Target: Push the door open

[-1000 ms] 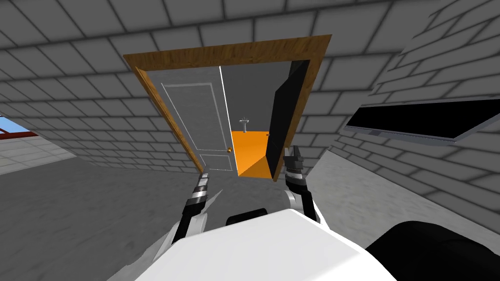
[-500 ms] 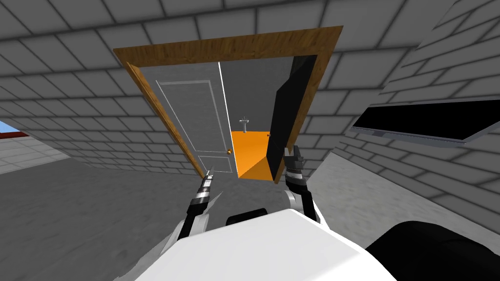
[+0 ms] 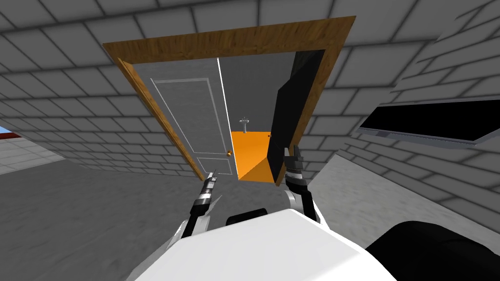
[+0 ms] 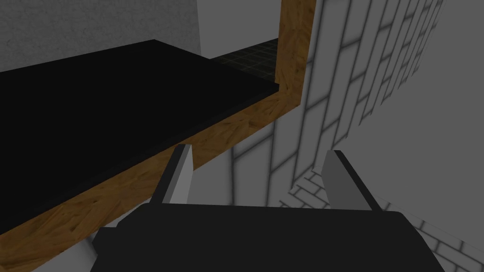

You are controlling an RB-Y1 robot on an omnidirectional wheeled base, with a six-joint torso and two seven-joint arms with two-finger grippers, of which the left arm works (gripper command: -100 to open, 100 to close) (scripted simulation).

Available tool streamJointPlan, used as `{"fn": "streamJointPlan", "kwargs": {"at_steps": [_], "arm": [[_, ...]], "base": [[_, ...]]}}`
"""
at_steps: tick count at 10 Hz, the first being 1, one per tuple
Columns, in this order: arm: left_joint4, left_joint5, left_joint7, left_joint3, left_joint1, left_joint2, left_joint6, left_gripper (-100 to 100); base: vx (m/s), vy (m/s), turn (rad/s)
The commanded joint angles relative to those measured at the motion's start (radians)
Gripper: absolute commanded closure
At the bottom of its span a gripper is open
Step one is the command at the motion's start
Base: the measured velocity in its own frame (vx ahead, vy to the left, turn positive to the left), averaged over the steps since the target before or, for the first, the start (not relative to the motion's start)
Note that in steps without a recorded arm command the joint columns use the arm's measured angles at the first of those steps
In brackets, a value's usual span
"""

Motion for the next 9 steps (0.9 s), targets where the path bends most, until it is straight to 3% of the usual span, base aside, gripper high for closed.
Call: {"fn": "streamJointPlan", "kwargs": {"at_steps": [1,3,9], "arm": [[0.05,-0.005,-0.05,-0.004,-0.019,0.006,-0.017,-100],[0.08,-0.008,-0.079,-0.006,-0.028,0.01,-0.025,-100],[0.239,-0.026,-0.245,-0.023,-0.078,0.03,-0.076,-100]], "base": [[0.105,0.021,-0.001],[0.083,0.02,-0.003],[0.091,0.018,-0.002]]}}
